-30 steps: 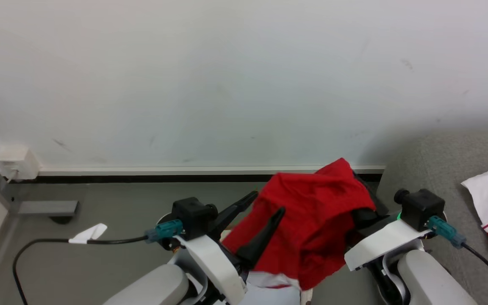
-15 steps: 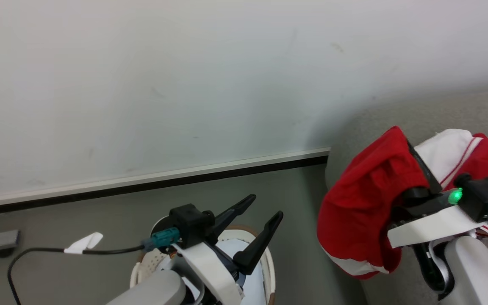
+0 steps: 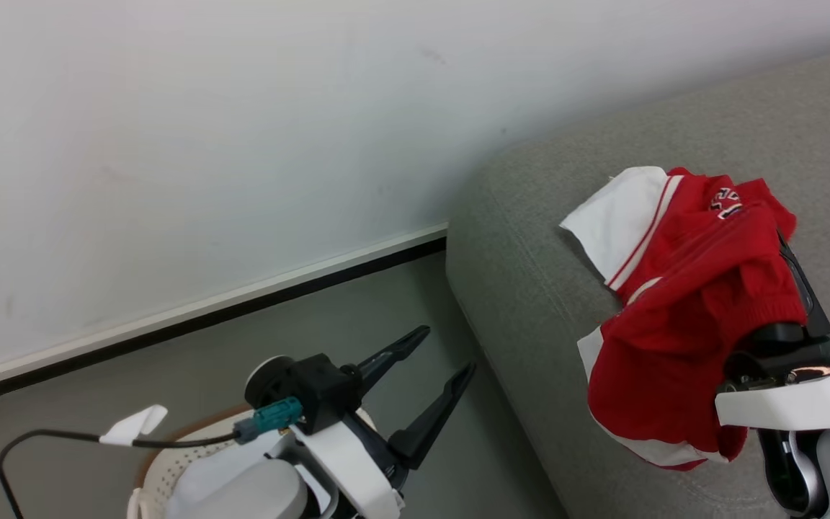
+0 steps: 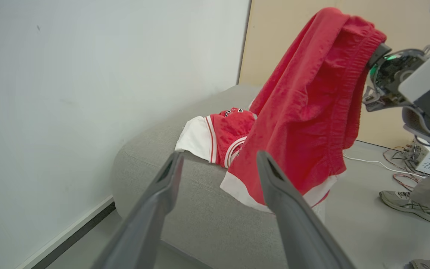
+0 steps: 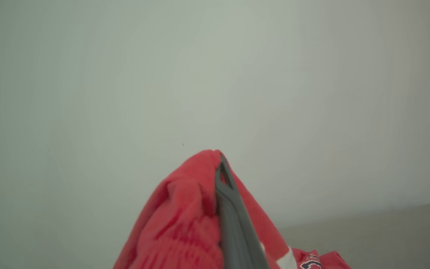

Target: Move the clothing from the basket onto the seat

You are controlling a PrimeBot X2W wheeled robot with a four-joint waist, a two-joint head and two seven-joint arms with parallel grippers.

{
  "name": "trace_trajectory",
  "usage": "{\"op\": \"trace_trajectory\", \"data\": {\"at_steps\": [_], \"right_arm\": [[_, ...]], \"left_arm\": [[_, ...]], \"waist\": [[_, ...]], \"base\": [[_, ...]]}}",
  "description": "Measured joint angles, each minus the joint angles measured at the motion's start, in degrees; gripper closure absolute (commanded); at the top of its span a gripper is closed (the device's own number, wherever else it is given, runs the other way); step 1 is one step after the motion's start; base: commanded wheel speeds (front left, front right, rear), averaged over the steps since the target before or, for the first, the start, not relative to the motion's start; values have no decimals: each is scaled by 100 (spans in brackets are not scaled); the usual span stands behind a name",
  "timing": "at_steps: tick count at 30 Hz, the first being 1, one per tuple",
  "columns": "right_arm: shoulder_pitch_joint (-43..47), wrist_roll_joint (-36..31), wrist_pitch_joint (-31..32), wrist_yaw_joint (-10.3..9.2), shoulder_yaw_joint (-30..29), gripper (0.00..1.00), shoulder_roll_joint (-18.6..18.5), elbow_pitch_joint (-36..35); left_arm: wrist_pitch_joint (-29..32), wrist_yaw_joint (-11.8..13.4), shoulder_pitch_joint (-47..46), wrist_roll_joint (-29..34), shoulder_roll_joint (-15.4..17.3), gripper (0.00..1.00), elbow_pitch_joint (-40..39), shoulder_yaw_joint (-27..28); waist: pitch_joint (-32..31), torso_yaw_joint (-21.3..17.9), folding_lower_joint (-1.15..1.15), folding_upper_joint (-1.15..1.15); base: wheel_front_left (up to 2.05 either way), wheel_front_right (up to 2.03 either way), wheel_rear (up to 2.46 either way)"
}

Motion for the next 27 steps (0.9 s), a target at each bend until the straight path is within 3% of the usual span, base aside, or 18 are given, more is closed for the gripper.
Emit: {"op": "trace_trajectory", "data": {"at_steps": [12,20,27], "right_arm": [[157,-101,215,0,-203,100,135,-526],[-618,-74,644,1,-234,100,-188,-754],[-1454,-52,1316,1,-770,100,-647,-1138]], "left_arm": [[-2,-98,78,315,-40,0,27,174],[9,-205,57,456,96,0,-25,155],[121,-278,-60,505,565,0,-410,200]], "waist": [[258,-501,0,0],[603,-444,0,0],[1263,-223,0,0]], "base": [[0,0,0],[0,0,0],[0,0,0]]}}
